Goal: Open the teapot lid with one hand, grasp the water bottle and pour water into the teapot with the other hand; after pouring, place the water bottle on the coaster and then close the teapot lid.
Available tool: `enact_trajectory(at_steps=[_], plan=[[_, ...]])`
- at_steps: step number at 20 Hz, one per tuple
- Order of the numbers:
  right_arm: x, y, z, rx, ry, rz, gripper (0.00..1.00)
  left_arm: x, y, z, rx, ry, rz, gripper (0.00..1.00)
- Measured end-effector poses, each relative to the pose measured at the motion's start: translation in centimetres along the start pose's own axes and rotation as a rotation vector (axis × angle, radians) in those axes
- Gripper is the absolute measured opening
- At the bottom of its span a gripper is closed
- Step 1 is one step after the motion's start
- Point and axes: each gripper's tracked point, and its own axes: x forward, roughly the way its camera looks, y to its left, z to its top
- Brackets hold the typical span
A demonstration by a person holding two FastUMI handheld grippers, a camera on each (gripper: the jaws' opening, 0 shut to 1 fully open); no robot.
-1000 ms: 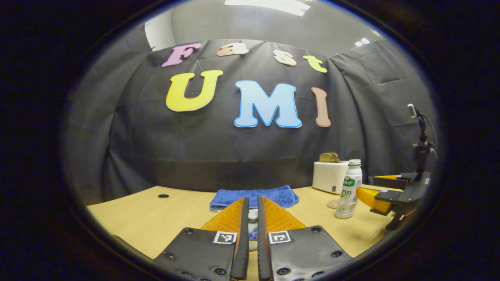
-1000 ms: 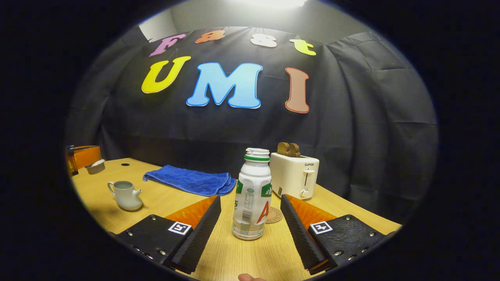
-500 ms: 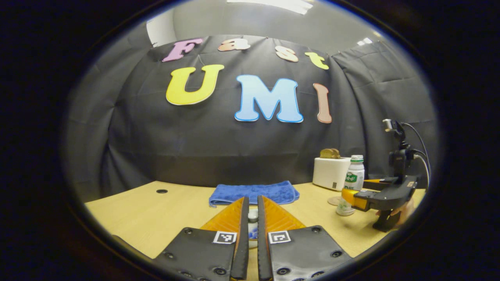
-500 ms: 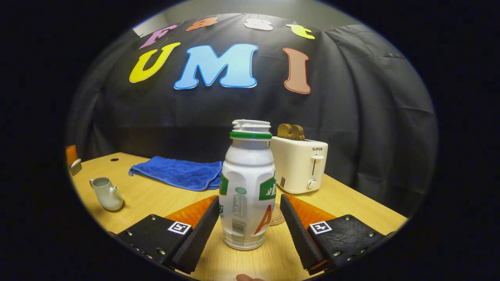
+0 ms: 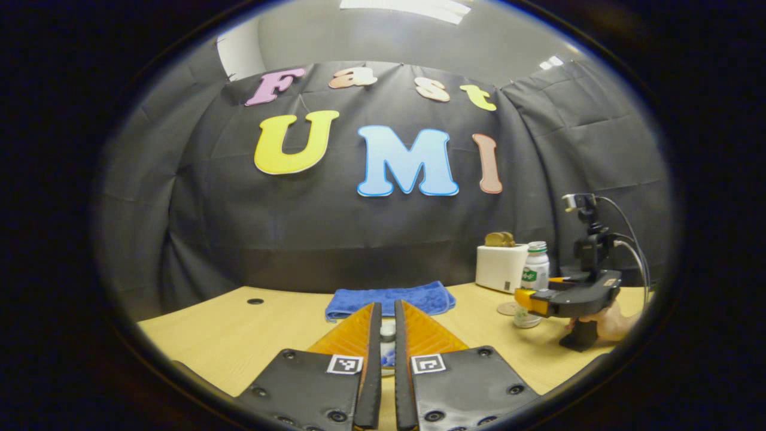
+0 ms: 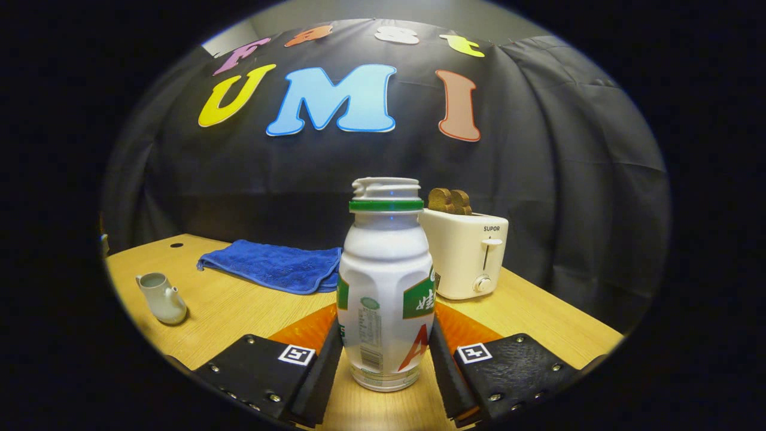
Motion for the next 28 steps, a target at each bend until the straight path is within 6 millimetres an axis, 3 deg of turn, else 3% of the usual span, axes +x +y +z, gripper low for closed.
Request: enact_trajectory(at_steps=[2,5,6,8,10,11,12,13,14,21,27,28], plan=[[-0.9,0.7,0.9,-0.027,-0.020,0.017,0.72,-2.0,-0.3,0.1,-0.011,0.007,-0.017,0.16],[-2.1,2.2,1.8,-0.081,-0.033,0.049,0.72,-4.9,-1.0,-0.1,0.003,0.021,-0.041,0.15],[-2.3,2.6,2.0,-0.107,-0.030,0.061,0.72,-5.8,-1.1,0.0,0.009,0.019,-0.047,0.19],[-2.7,3.5,2.4,-0.154,-0.029,0.081,0.72,-7.8,-1.5,-0.2,0.008,0.020,-0.061,0.15],[-2.9,4.3,2.7,-0.197,-0.025,0.095,0.71,-9.4,-1.7,-1.1,-0.001,0.036,-0.068,0.19],[-2.9,4.7,2.7,-0.224,-0.022,0.099,0.72,-10.1,-1.5,-1.7,-0.007,0.045,-0.068,0.15],[-2.9,5.1,2.7,-0.252,-0.020,0.103,0.72,-10.7,-1.1,-2.0,-0.013,0.050,-0.059,0.19],[-3.0,5.7,2.8,-0.283,-0.018,0.107,0.71,-11.0,-0.7,-2.3,-0.024,0.052,-0.054,0.16],[-2.9,6.2,2.7,-0.313,-0.016,0.111,0.71,-11.2,-0.4,-2.4,-0.033,0.055,-0.052,0.19],[-2.3,10.3,2.5,-0.553,-0.008,0.150,0.72,-12.0,2.1,-2.4,-0.056,0.055,-0.019,0.19],[-1.7,12.8,2.3,-0.697,-0.008,0.171,0.72,-12.5,2.1,-1.1,-0.032,0.025,-0.016,0.19],[-1.4,13.2,2.3,-0.728,-0.011,0.174,0.72,-12.6,1.9,-1.2,-0.034,0.022,-0.018,0.16]])
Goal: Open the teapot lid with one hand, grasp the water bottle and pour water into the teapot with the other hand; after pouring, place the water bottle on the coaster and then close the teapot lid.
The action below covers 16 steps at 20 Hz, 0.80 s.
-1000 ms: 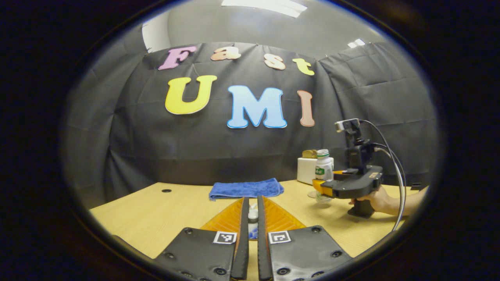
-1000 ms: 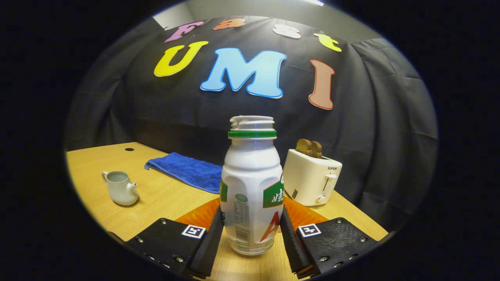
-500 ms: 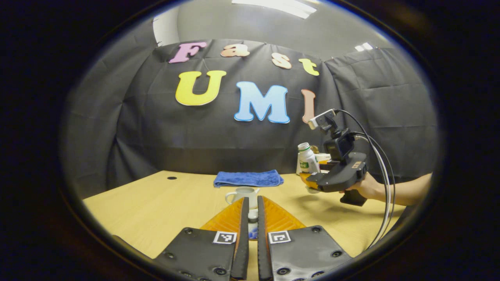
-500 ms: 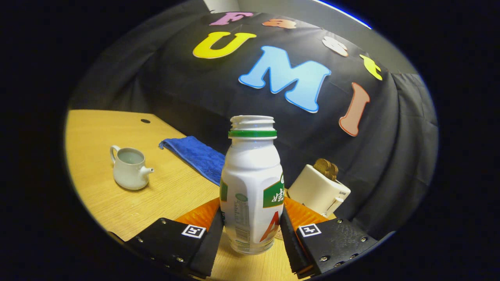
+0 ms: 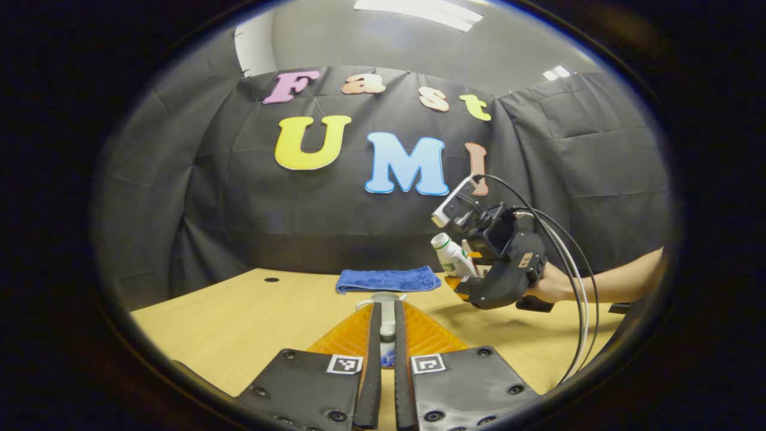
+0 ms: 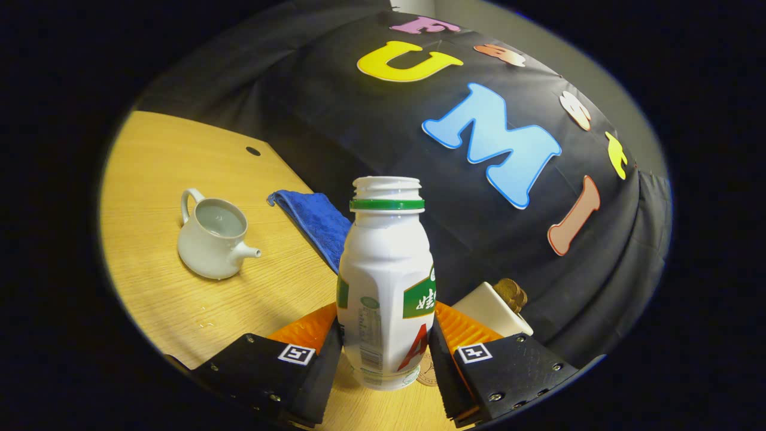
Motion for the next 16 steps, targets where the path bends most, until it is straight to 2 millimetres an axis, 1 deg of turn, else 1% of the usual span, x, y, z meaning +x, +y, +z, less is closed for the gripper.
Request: enact_trajectory(at_steps=[1,5,7,10,11,12,13,15,16], plan=[[0.3,0.3,0.2,-0.034,0.000,0.001,0.72,-0.3,0.0,-0.1,-0.006,0.001,-0.002,0.19],[1.0,1.3,1.0,-0.162,-0.020,0.006,0.72,-0.8,0.5,0.2,-0.002,-0.001,0.017,0.19],[1.2,1.9,1.6,-0.224,-0.034,0.009,0.72,-1.4,0.5,0.0,-0.019,0.001,0.015,0.19],[1.5,2.7,2.2,-0.311,-0.050,0.007,0.72,-1.5,1.3,-0.4,-0.021,0.004,0.031,0.19],[1.5,2.9,2.3,-0.341,-0.055,0.009,0.72,-1.7,1.3,-0.4,-0.025,0.003,0.030,0.19],[1.4,2.9,2.5,-0.367,-0.059,0.006,0.72,-1.8,1.3,-0.2,-0.024,0.000,0.032,0.16],[1.5,2.8,2.6,-0.397,-0.060,-0.003,0.72,-1.8,1.3,-0.1,-0.018,-0.001,0.036,0.19],[1.9,2.7,2.5,-0.452,-0.055,-0.011,0.72,-1.9,1.6,-0.1,-0.010,-0.002,0.042,0.19],[2.4,2.8,2.4,-0.473,-0.050,-0.009,0.72,-1.8,1.6,-0.1,-0.013,-0.003,0.040,0.19]])
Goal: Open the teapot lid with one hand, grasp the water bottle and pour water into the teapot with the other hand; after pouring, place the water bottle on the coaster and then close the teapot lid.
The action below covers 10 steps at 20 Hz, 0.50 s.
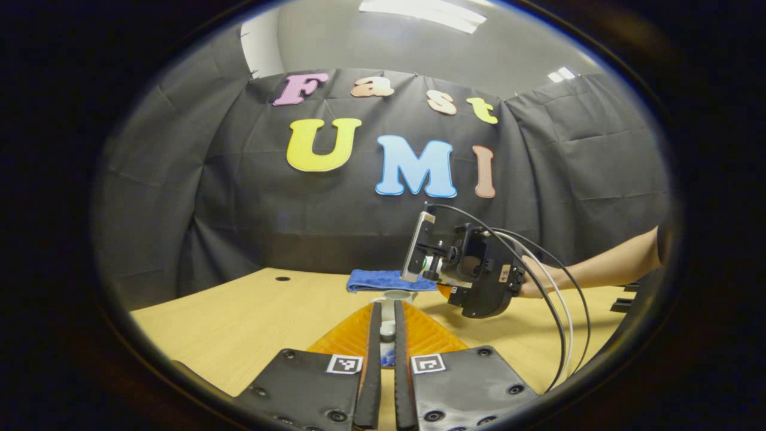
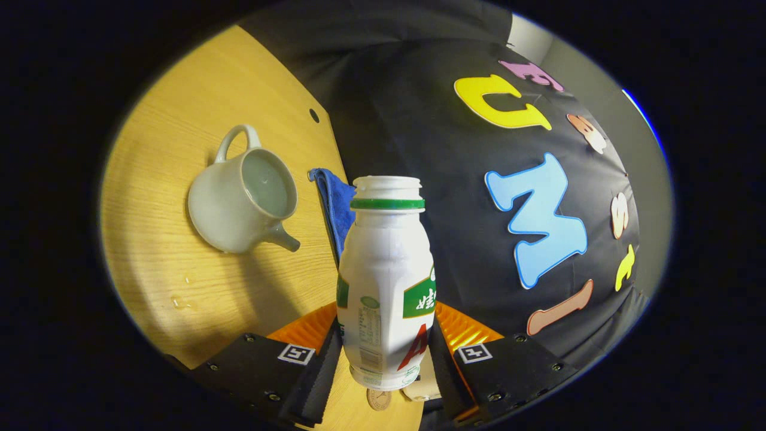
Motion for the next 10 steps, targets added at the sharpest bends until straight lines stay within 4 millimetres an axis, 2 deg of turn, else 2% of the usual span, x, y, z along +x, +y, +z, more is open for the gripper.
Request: enact_trajectory(at_steps=[10], plan=[[0.79,0.05,0.91,-0.211,-0.011,-0.015,0.71,0.17,0.56,-0.36,0.000,0.010,0.006,0.19]])
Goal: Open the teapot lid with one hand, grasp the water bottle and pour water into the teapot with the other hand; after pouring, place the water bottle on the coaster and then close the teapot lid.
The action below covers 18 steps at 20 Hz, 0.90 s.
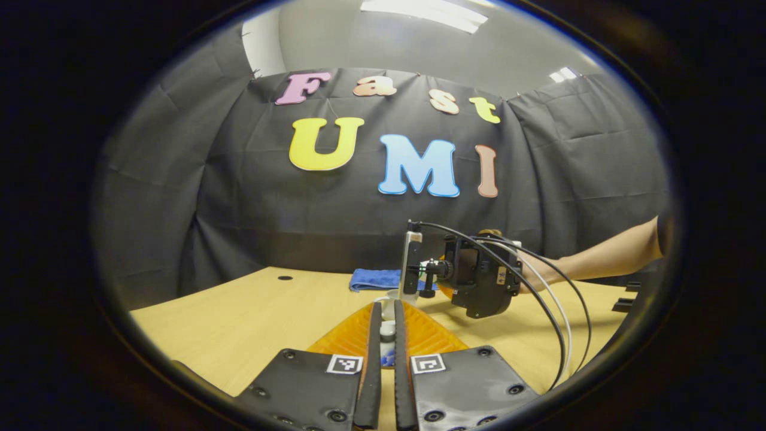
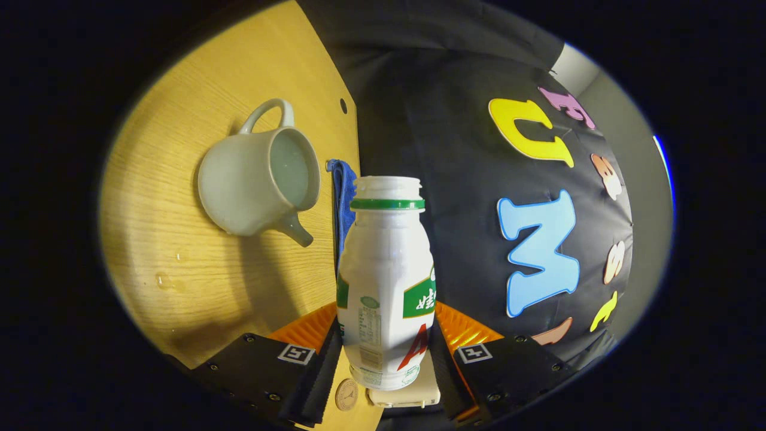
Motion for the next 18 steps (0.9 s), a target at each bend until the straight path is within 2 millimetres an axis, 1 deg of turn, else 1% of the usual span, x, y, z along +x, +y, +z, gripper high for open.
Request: enact_trajectory(at_steps=[3,6,11,12,13,14,17,18], plan=[[0.2,0.1,0.1,-0.035,0.000,0.000,0.71,0.1,0.1,-0.2,0.001,0.004,-0.001,0.19],[0.4,-0.3,0.2,-0.070,-0.008,-0.015,0.71,0.2,0.1,0.0,0.004,0.001,0.000,0.19],[0.8,-0.6,0.5,-0.121,-0.016,-0.028,0.71,0.5,0.1,-0.7,0.004,0.014,0.000,0.19],[0.7,-0.7,0.6,-0.132,-0.018,-0.031,0.71,0.5,0.1,-0.6,0.006,0.011,0.000,0.19],[0.8,-0.8,0.6,-0.140,-0.019,-0.036,0.71,0.4,0.0,-0.4,0.010,0.009,-0.002,0.16],[0.7,-0.8,0.7,-0.146,-0.020,-0.037,0.71,0.3,0.0,-0.3,0.014,0.007,-0.002,0.16],[0.6,-1.0,0.9,-0.172,-0.027,-0.048,0.71,0.3,0.0,-0.6,0.021,0.008,0.001,0.16],[0.6,-1.1,0.9,-0.186,-0.030,-0.052,0.71,0.3,0.0,-0.6,0.022,0.008,0.001,0.19]])
